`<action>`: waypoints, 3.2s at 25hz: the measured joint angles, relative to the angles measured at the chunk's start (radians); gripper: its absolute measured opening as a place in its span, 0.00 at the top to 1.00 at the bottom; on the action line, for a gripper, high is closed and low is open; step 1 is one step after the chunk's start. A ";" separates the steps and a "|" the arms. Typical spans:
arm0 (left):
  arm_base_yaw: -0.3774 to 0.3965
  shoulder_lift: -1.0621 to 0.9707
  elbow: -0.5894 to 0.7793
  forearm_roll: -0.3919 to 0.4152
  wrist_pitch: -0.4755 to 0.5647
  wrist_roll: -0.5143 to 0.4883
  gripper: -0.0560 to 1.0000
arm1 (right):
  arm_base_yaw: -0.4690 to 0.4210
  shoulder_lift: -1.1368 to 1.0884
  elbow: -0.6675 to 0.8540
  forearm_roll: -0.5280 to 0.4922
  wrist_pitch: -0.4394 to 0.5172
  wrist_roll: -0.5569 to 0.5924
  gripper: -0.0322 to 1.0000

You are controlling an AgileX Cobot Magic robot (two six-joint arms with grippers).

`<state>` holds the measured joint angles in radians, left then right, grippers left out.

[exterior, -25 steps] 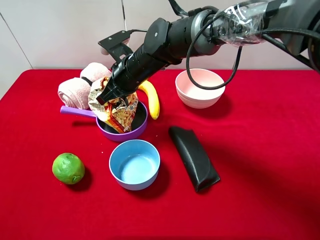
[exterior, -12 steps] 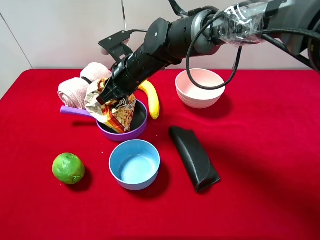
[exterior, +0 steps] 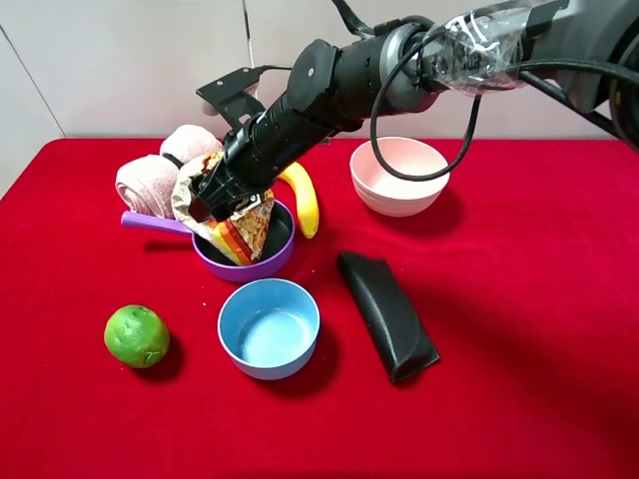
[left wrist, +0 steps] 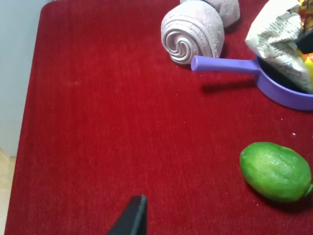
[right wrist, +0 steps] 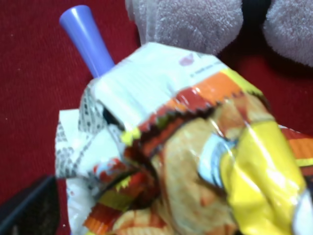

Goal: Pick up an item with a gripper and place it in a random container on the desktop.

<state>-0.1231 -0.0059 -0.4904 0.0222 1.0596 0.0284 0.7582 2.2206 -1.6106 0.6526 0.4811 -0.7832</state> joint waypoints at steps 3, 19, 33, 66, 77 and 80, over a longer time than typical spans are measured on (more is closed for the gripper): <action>0.000 0.000 0.000 0.000 0.000 0.000 0.01 | 0.000 0.000 0.000 -0.002 0.001 0.009 0.30; 0.000 0.000 0.000 0.000 0.000 0.000 0.01 | -0.001 -0.059 0.000 -0.070 0.005 0.032 0.30; 0.000 0.000 0.000 0.000 0.000 0.000 0.01 | -0.058 -0.231 0.104 -0.208 0.059 0.141 0.30; 0.000 0.000 0.000 0.000 0.000 0.000 0.01 | -0.284 -1.065 0.759 -0.583 0.248 0.566 0.30; 0.000 0.000 0.000 0.000 0.000 0.000 0.01 | -0.441 -1.317 0.852 -0.597 0.368 0.597 0.30; 0.000 0.000 0.000 0.000 0.000 0.000 0.01 | -0.486 -1.407 0.891 -0.597 0.374 0.613 0.30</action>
<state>-0.1231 -0.0059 -0.4904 0.0222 1.0596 0.0284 0.2722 0.8131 -0.7199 0.0558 0.8549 -0.1707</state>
